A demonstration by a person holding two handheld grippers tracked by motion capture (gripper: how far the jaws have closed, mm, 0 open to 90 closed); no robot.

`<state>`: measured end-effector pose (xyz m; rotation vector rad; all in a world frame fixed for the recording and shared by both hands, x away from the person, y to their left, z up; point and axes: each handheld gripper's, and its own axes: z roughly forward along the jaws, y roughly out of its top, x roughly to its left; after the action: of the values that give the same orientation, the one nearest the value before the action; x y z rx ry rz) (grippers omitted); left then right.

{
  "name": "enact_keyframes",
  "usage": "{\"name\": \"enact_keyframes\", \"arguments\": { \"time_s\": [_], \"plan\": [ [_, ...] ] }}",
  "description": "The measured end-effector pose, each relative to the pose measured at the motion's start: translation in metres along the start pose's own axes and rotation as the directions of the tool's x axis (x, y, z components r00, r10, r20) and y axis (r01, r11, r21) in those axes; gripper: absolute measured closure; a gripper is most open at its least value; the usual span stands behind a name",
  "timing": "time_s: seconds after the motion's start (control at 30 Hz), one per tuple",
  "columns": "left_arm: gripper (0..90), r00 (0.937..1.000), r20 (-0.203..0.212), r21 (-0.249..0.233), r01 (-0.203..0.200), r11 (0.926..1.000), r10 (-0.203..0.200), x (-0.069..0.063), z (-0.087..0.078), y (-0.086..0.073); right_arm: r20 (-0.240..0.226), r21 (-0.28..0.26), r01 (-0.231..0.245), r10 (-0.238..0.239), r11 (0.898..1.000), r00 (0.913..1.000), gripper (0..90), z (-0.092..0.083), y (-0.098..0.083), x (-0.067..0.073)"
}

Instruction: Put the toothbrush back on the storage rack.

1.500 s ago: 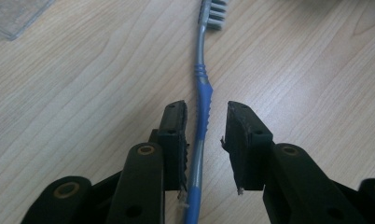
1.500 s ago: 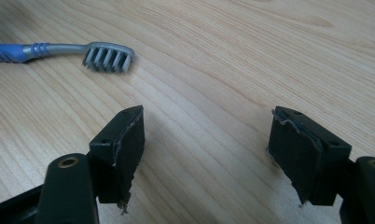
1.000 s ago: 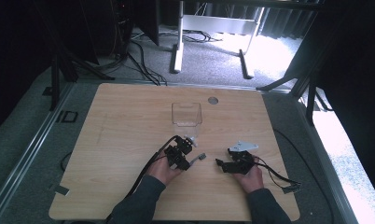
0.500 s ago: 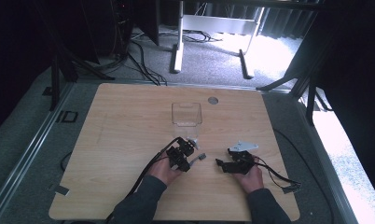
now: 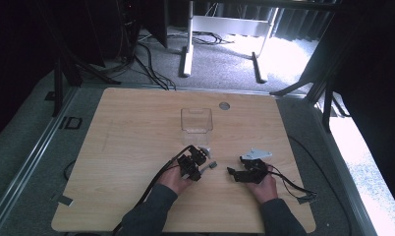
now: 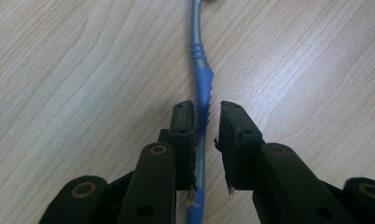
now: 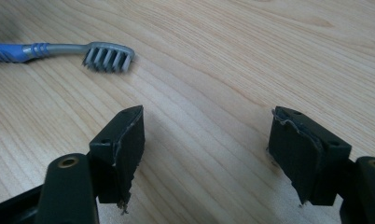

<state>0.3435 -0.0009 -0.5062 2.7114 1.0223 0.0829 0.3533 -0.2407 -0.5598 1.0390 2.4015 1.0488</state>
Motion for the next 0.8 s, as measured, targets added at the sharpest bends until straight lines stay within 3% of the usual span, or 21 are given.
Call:
{"name": "enact_keyframes", "arguments": {
  "time_s": [0.8],
  "plan": [
    [79.5,0.9995,-0.026,0.045,-0.015,0.9989,0.016,-0.0019,0.0096,0.0021,0.0,0.0,0.003,-0.003,1.0,1.0,26.6,0.0,-0.0001,-0.0002]
  ]
}}
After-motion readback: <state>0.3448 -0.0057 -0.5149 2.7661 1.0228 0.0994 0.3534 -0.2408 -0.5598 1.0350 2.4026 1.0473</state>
